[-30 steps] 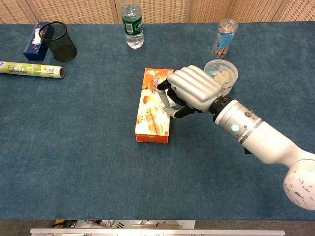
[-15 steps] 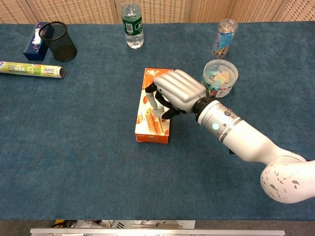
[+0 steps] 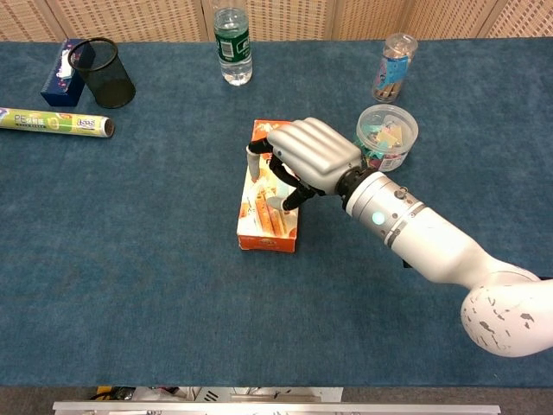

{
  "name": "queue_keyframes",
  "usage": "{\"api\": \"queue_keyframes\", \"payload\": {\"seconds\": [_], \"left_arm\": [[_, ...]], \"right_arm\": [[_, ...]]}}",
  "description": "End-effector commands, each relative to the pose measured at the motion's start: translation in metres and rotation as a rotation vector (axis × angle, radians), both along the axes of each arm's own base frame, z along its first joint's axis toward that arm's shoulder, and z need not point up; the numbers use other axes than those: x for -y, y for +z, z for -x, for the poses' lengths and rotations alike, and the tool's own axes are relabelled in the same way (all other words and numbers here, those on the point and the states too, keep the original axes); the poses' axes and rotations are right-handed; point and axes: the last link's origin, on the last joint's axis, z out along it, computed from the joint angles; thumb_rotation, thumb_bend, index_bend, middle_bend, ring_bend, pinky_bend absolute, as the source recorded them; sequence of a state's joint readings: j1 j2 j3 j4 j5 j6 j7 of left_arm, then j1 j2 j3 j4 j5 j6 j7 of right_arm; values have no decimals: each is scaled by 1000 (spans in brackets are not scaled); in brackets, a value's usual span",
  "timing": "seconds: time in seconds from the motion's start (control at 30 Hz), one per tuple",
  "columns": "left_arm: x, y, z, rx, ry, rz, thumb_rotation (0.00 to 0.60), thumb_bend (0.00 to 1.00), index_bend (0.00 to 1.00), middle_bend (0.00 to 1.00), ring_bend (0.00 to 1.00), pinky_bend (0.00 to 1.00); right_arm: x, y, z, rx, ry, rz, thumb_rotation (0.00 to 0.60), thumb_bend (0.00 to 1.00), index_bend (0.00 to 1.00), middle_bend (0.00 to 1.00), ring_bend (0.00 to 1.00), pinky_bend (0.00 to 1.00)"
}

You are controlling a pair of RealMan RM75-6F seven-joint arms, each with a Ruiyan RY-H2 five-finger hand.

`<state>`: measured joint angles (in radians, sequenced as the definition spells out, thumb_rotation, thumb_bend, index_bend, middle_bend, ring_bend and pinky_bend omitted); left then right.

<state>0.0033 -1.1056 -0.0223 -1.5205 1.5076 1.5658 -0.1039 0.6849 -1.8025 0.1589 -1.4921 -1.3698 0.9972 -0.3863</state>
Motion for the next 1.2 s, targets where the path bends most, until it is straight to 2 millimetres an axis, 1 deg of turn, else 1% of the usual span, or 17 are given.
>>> {"api": "queue_keyframes", "payload": {"seconds": [0.03, 0.2, 0.4, 0.43, 0.47, 0.5, 0.57, 0.63, 0.7, 0.83, 0.87, 0.93, 1.0, 1.07, 1.1, 1.17, 1.2], "left_arm": [[-1, 1, 0, -3, 0, -2, 600, 265, 35, 103, 91, 41], [-1, 2, -1, -6, -4, -3, 600, 264, 35, 103, 91, 41], [-3, 4, -3, -17, -14, -7, 600, 265, 35, 103, 91, 41], [-4, 5, -3, -23, -18, -5, 600, 265, 35, 103, 91, 41], [-5, 5, -4, -27, -22, -4, 600, 264, 35, 104, 91, 41], [-6, 6, -4, -30, -27, -3, 600, 264, 35, 104, 91, 41], [-8, 8, -5, -32, -37, 1, 600, 264, 35, 108, 92, 47], [-12, 10, -7, -28, -52, 8, 600, 264, 35, 116, 102, 93], [-18, 12, -9, -23, -79, 13, 600, 264, 49, 138, 145, 158], [-32, 13, -15, -13, -144, 50, 600, 264, 127, 235, 297, 302], [-39, 12, -17, -4, -164, 67, 600, 264, 142, 277, 347, 350], [-49, 10, -19, 12, -185, 108, 600, 265, 166, 400, 478, 517], [-61, 7, -23, 24, -212, 159, 600, 264, 177, 499, 565, 620], [-73, 4, -28, 33, -239, 211, 600, 265, 194, 619, 658, 702], [-78, 2, -30, 33, -253, 236, 600, 265, 201, 660, 696, 732], [-88, -4, -38, 38, -292, 303, 600, 293, 215, 737, 775, 791], [-92, -7, -42, 42, -308, 334, 600, 329, 225, 788, 827, 827]], "right_arm": [[-1, 4, -2, 16, 4, 3, 600, 133, 418, 892, 1000, 1000], [-5, 9, -5, 41, 17, 3, 600, 128, 380, 892, 1000, 1000], [-11, 20, -9, 104, 15, 16, 600, 136, 375, 913, 1000, 1000], [-10, 24, -8, 110, 13, 21, 600, 164, 375, 928, 1000, 1000], [-10, 26, -7, 109, 14, 25, 600, 220, 375, 940, 1000, 1000], [-10, 29, -5, 107, 15, 32, 600, 294, 375, 949, 1000, 1000], [-10, 34, 0, 101, 20, 50, 600, 497, 376, 967, 1000, 1000], [-13, 42, 7, 99, 23, 72, 600, 612, 376, 977, 1000, 1000], [-13, 53, 15, 92, 27, 111, 600, 658, 376, 980, 1000, 1000], [-9, 80, 27, 64, 27, 222, 600, 705, 376, 966, 1000, 1000], [-8, 88, 32, 44, 29, 257, 600, 712, 378, 959, 1000, 1000], [-7, 99, 39, 5, 28, 299, 600, 733, 397, 928, 1000, 1000], [-7, 110, 47, -32, 23, 332, 600, 746, 417, 901, 994, 1000], [-9, 121, 52, -56, 14, 349, 600, 753, 443, 893, 976, 1000], [-9, 125, 54, -64, 12, 357, 600, 754, 455, 891, 968, 1000], [-10, 135, 59, -85, 9, 381, 600, 755, 462, 888, 961, 1000], [-10, 139, 60, -94, 9, 392, 600, 755, 463, 888, 961, 1000]]}}
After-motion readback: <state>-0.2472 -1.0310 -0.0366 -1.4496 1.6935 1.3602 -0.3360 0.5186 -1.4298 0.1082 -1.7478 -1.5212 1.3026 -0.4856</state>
